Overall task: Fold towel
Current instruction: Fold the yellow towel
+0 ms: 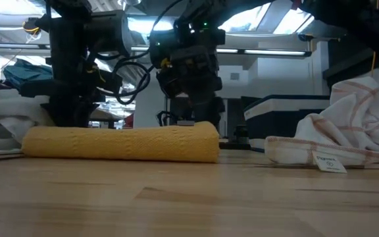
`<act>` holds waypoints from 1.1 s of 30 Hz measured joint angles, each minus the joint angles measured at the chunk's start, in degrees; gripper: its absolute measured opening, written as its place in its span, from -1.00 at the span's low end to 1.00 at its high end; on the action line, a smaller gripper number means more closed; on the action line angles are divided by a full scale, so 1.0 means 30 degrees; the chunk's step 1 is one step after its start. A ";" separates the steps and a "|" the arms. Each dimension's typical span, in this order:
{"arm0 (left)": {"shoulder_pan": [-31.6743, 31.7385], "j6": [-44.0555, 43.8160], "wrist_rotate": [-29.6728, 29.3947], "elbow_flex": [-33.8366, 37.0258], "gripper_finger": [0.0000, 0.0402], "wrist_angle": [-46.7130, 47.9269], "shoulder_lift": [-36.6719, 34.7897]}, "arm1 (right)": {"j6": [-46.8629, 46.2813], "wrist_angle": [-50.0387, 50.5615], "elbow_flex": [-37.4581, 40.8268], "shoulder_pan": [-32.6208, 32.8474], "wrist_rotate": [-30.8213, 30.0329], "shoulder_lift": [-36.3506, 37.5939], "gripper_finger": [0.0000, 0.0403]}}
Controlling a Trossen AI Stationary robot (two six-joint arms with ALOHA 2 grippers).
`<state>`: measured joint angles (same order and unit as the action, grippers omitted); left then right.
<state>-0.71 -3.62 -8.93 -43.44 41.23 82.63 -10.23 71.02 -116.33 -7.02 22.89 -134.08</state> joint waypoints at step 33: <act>0.0000 -0.1224 -0.1289 -0.0007 -0.99 0.0970 -0.3012 | -0.0512 -0.0231 0.0007 0.0971 -0.4557 0.0000 -0.97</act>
<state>-0.71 -7.29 -12.79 -43.46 44.14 73.59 -11.77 70.33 -116.31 -4.10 9.22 -134.08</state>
